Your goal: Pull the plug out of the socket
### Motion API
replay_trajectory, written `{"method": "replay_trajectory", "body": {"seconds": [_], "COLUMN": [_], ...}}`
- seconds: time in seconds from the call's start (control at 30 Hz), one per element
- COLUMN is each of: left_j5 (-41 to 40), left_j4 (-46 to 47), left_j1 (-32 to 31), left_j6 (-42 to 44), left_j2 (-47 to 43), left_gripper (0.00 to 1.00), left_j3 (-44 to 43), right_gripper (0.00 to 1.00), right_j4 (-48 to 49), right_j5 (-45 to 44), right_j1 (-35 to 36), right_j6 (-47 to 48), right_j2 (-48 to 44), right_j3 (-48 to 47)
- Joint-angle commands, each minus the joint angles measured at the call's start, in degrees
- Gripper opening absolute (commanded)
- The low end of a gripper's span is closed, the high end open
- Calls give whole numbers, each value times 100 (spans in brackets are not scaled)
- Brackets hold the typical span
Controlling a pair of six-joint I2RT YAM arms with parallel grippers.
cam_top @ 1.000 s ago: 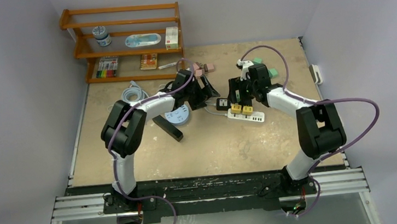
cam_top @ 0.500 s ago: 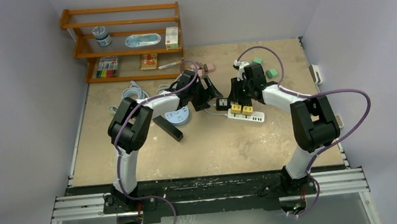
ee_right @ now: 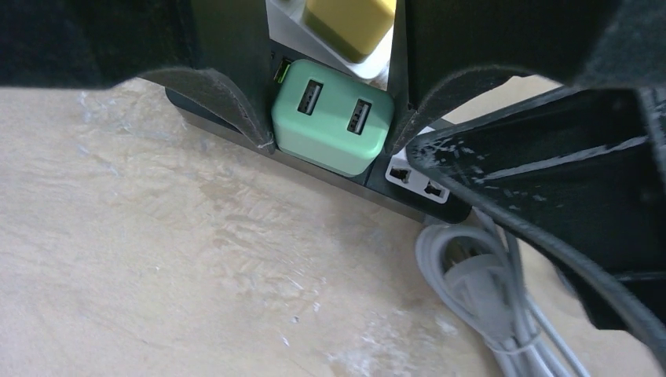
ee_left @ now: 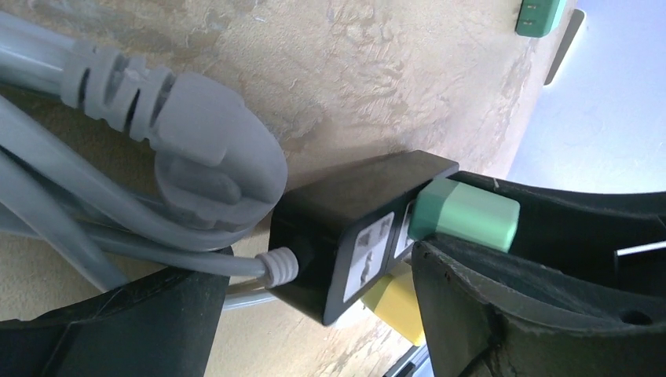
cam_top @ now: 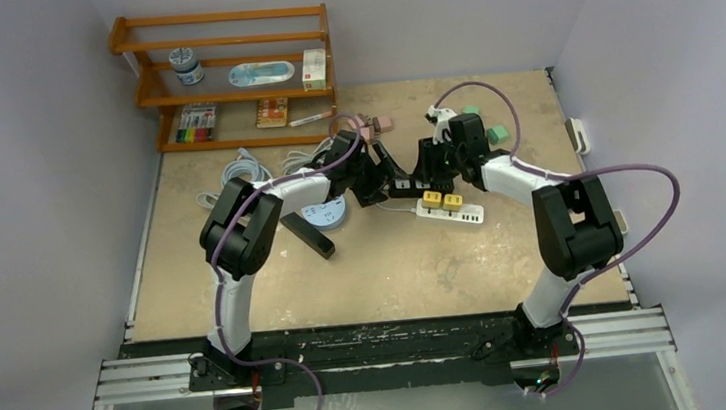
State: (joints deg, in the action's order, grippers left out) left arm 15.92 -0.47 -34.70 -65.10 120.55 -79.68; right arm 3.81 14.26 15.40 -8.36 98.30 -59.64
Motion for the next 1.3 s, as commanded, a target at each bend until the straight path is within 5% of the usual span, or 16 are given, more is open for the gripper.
{"method": "replay_trajectory", "body": {"seconds": [0.0, 0.07, 0.17, 0.3, 0.53, 0.67, 0.77, 0.9, 1.13, 1.27], "left_j5": [49, 43, 28, -100, -367, -491, -501, -474, -388, -346], "left_j4": [488, 602, 758, 680, 439, 333, 352, 359, 450, 430], "left_j1": [-19, -12, 26, 89, 130, 132, 138, 145, 178, 239], "left_j6": [-367, -446, -547, -545, -411, -319, -318, -310, -219, -102], "left_j2": [19, 6, -20, -37, -20, -37, -32, -42, -173, -341], "left_gripper": [80, 65, 27, 0, 0, 0, 0, 0, 0, 9], "left_j3": [-50, 36, 163, 260, 363, 417, 465, 505, 667, 777], "right_gripper": [0, 0, 0, 0, 0, 0, 0, 0, 0, 0], "right_j4": [1060, 1299, 1579, 1735, 3237, 3404, 3371, 2016, 1698, 1440], "right_j5": [1296, 1712, 2216, 2842, 4423, 4539, 3916, 2493, 2065, 1903], "right_j1": [60, 59, 55, 59, -36, -37, -37, -184, -1526, -2027], "right_j6": [-488, -628, -758, -648, -1799, -1918, -1947, -1254, -1553, -1483], "right_j2": [-547, -549, -576, -713, -973, -938, -969, -1017, -454, 207], "right_j3": [56, 89, 141, 146, 307, 146, 112, -220, -389, -683]}}
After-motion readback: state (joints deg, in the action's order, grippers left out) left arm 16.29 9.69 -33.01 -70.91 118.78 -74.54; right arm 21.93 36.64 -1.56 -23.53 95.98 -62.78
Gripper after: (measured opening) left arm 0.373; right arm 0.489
